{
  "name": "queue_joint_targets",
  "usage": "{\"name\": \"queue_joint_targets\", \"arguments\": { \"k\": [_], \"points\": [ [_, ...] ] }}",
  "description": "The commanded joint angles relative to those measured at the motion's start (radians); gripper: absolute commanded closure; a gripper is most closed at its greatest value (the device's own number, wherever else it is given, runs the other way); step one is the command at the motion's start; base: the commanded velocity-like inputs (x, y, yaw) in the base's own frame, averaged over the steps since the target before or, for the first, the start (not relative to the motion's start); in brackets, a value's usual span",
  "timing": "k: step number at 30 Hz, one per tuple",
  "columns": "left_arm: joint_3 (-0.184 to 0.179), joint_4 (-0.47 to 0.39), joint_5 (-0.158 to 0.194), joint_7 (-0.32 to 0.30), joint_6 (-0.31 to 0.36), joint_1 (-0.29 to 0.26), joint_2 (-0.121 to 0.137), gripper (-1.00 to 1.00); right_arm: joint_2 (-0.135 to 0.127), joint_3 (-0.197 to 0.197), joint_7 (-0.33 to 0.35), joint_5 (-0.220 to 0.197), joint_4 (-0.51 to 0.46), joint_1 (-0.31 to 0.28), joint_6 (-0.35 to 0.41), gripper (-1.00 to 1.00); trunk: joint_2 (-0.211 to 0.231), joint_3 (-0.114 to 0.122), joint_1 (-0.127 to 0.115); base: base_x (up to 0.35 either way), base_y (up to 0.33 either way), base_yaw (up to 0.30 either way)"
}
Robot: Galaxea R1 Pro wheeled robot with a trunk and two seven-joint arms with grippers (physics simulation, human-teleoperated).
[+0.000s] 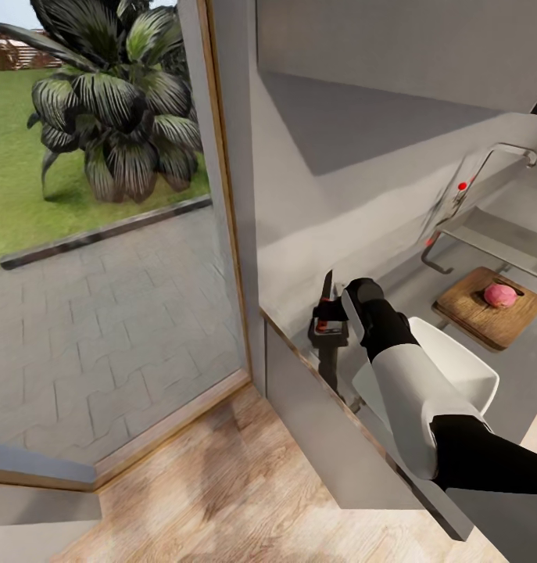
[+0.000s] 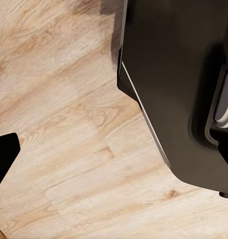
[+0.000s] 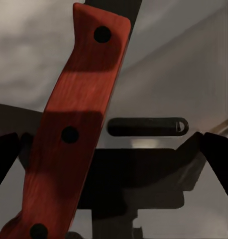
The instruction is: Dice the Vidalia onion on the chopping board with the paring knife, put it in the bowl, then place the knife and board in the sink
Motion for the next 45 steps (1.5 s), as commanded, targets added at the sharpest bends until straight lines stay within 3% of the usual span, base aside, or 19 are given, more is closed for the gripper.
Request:
{"name": "queue_joint_targets", "arguments": {
  "k": [1,2,3,28,45],
  "points": [
    [-0.002,-0.002,0.006,0.0,-0.001,0.001,0.0,-1.0,0.001,-0.005,-0.003,0.019,0.035,0.0,0.007,-1.0,-0.001,-0.002,0.001,0.0,0.0,0.0],
    [-0.002,-0.002,0.006,0.0,-0.001,0.001,0.0,-1.0,0.001,-0.005,-0.003,0.019,0.035,0.0,0.007,-1.0,-0.001,-0.002,0.001,0.0,0.0,0.0],
    [-0.002,-0.002,0.006,0.0,-0.001,0.001,0.0,-1.0,0.001,-0.005,-0.004,0.019,0.035,0.0,0.007,1.0,-0.001,-0.002,0.001,0.0,0.0,0.0],
    [-0.002,0.005,0.006,0.0,-0.001,0.001,0.0,-1.0,0.006,-0.006,-0.008,0.019,0.033,0.0,0.007,1.0,-0.001,-0.001,0.001,0.0,0.0,0.0],
    [-0.002,0.005,0.006,0.0,-0.001,0.001,0.0,-1.0,0.01,-0.007,-0.008,0.018,0.033,0.0,0.008,1.0,-0.001,0.023,0.001,0.0,0.0,0.0]
  ]
}}
